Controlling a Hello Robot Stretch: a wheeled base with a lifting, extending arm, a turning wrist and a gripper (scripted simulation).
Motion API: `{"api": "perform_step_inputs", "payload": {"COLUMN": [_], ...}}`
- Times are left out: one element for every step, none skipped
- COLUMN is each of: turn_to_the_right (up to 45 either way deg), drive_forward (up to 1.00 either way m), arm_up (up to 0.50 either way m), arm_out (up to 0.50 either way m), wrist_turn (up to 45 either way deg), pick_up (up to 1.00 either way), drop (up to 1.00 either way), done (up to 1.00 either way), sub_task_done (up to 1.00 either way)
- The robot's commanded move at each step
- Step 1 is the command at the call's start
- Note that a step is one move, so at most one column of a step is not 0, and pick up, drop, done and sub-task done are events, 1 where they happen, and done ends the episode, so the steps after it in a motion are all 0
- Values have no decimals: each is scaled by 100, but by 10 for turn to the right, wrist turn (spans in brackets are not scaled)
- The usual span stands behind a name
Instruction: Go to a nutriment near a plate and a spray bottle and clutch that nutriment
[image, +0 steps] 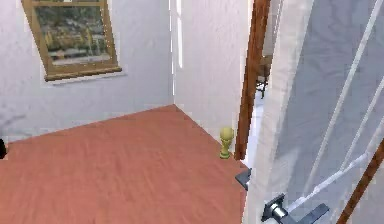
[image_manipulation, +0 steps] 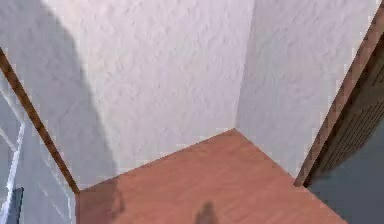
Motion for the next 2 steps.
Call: {"api": "perform_step_inputs", "payload": {"turn_to_the_right": [-450, -450], "drive_forward": [0, 0], "arm_up": [0, 0], "arm_out": [0, 0], "wrist_turn": [0, 0], "pick_up": [0, 0], "drop": [0, 0], "done": [0, 0], "sub_task_done": [0, 0]}}
